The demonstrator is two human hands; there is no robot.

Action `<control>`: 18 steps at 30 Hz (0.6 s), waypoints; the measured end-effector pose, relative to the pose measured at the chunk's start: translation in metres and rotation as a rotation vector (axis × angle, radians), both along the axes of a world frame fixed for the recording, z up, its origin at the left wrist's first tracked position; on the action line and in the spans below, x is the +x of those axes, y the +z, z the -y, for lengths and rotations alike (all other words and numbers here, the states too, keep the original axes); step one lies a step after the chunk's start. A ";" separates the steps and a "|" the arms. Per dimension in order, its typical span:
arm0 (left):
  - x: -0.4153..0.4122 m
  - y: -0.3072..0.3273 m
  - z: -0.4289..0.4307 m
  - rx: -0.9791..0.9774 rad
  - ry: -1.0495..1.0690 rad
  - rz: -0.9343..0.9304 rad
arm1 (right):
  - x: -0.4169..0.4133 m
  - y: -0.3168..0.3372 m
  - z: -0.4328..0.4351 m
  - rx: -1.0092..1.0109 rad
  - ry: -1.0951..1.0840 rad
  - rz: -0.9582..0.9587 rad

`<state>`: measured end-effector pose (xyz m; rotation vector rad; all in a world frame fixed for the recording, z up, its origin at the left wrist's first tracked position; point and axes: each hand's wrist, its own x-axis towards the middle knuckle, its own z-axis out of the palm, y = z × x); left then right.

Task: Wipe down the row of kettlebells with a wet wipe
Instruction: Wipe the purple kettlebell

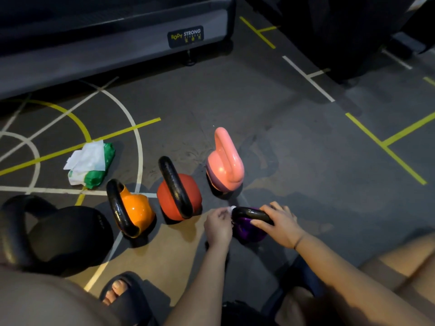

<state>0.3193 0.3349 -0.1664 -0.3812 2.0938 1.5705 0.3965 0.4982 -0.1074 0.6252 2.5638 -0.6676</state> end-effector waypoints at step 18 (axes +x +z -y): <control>0.012 -0.006 -0.003 0.072 0.054 0.078 | -0.001 -0.002 0.003 0.037 -0.015 -0.015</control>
